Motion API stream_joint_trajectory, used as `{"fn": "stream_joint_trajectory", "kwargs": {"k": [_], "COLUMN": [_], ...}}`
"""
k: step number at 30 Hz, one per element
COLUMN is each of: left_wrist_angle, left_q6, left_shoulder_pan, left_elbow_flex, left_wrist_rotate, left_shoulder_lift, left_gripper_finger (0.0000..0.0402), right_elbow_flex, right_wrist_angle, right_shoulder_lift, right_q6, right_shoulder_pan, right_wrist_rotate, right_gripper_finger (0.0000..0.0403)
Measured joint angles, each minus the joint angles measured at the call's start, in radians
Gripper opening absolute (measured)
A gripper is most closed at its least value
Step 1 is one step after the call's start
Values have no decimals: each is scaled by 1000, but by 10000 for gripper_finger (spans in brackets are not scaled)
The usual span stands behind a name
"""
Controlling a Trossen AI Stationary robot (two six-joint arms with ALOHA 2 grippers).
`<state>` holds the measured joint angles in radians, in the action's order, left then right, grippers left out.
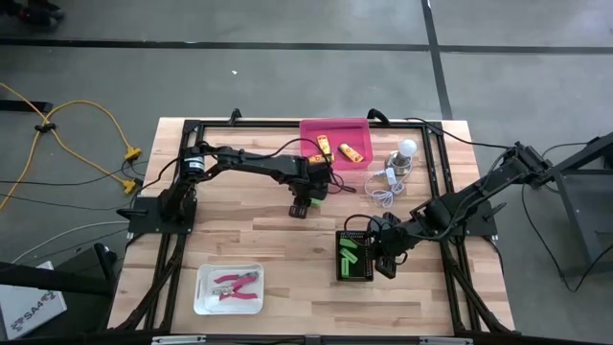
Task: Pick & Place School Supplies
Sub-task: Put the green eraser into the black bin
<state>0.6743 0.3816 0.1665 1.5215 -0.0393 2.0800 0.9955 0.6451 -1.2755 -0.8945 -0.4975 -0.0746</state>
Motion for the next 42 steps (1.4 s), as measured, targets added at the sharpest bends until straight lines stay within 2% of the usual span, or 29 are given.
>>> {"fn": "stream_joint_trajectory", "kwargs": {"k": [19,26,36,42], "left_wrist_angle": [-2,-21,-30,-50], "left_q6": [-20,-13,10,6], "left_shoulder_pan": [-22,-45,-95,-144], "left_elbow_flex": [7,13,44,66], "left_wrist_rotate": [45,46,103,117], "left_shoulder_lift": [0,-19,-68,-108], "left_gripper_finger": [87,87,87,87], "right_elbow_flex": [0,0,0,0], "right_wrist_angle": [-24,-4,48,48], "right_shoulder_lift": [0,0,0,-1], "right_q6": [-3,-33,-135,-184], "right_shoulder_pan": [0,-6,-91,-145], "right_wrist_rotate": [1,57,75,20], "right_gripper_finger": [103,103,103,103]}}
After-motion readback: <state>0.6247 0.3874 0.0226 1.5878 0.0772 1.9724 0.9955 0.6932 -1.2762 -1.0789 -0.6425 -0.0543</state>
